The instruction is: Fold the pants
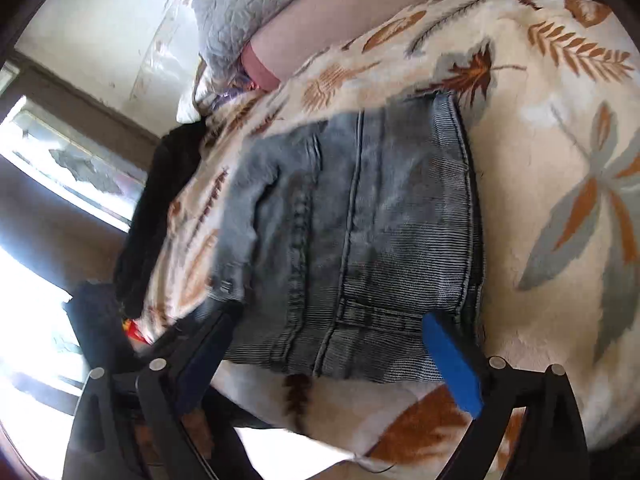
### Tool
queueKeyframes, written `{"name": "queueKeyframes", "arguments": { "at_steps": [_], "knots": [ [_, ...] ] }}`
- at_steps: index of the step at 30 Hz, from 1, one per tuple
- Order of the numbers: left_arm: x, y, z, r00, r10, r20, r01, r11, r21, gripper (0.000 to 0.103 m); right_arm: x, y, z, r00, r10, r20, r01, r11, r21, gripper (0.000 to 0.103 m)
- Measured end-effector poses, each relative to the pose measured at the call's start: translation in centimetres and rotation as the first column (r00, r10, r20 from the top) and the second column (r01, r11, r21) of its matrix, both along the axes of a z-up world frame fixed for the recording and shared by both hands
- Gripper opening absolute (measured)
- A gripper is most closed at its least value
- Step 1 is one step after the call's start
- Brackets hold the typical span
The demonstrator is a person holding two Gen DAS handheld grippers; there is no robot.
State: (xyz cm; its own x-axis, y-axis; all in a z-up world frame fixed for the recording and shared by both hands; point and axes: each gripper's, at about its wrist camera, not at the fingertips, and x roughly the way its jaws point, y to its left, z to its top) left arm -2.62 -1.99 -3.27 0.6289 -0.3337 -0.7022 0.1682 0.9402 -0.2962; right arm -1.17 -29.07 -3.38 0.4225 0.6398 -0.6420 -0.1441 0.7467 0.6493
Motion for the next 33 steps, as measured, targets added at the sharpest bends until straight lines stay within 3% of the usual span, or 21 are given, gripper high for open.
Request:
{"name": "queueKeyframes", "arguments": {
  "at_steps": [3,5,7,10,15,17,20,21,24,26,27,30,33],
  "knots": [
    [0.0,2.2,1.8,0.999,0.039,0.033,-0.036,0.994,-0.101,0.089,-0.4,-2.4,1.6,0.998,-0.033,0.044,0.031,0.999,0.043,0.097],
    [0.7,4.2,2.9,0.995,0.098,0.033,-0.090,0.976,-0.196,0.089,0.6,-4.3,1.5,0.998,-0.063,0.004,0.063,0.997,0.037,0.097],
    [2.1,5.4,3.0,0.993,0.116,-0.023,-0.118,0.961,-0.250,0.090,1.9,-6.4,0.2,0.994,-0.091,-0.069,0.095,0.993,0.065,0.097],
    [4.8,5.3,1.9,0.991,0.050,-0.123,-0.081,0.963,-0.259,0.090,4.9,-7.3,-2.0,0.985,-0.048,-0.164,0.071,0.988,0.138,0.097],
    [8.7,3.7,-1.1,0.960,-0.053,-0.274,-0.035,0.951,-0.307,0.089,7.8,-6.4,-3.7,0.974,-0.020,-0.225,0.051,0.990,0.134,0.098],
    [9.1,3.1,-1.3,0.960,-0.076,-0.270,-0.016,0.946,-0.324,0.088,8.1,-6.1,-3.6,0.976,-0.003,-0.218,0.034,0.990,0.139,0.097],
    [9.3,2.3,-1.2,0.957,-0.123,-0.261,0.015,0.925,-0.379,0.086,8.0,-5.2,-3.0,0.978,0.012,-0.211,0.023,0.986,0.164,0.077],
    [9.4,2.2,-1.3,0.956,-0.134,-0.260,0.020,0.917,-0.397,0.086,8.0,-4.7,-3.0,0.980,0.007,-0.198,0.020,0.991,0.134,0.077],
    [9.9,2.3,-1.9,0.957,-0.133,-0.259,0.016,0.912,-0.410,0.075,8.4,-4.5,-4.7,0.972,-0.012,-0.236,0.036,0.995,0.098,0.072],
    [10.3,2.5,-2.2,0.956,-0.120,-0.267,0.003,0.917,-0.399,0.056,8.6,-4.5,-4.5,0.970,-0.017,-0.243,0.044,0.993,0.106,0.072],
    [10.5,2.7,-2.4,0.954,-0.112,-0.277,-0.007,0.918,-0.396,0.052,8.7,-4.1,-4.3,0.972,-0.012,-0.236,0.034,0.995,0.089,0.069],
    [10.5,3.1,-2.4,0.954,-0.106,-0.279,-0.006,0.928,-0.372,0.041,8.5,-2.2,-3.4,0.980,-0.004,-0.199,-0.003,0.999,-0.033,0.044],
    [9.5,1.9,-1.0,0.974,-0.095,-0.205,0.043,0.968,-0.248,0.030,7.8,-0.9,-1.4,0.989,-0.001,-0.150,-0.013,0.996,-0.094,0.033]
  ]
}}
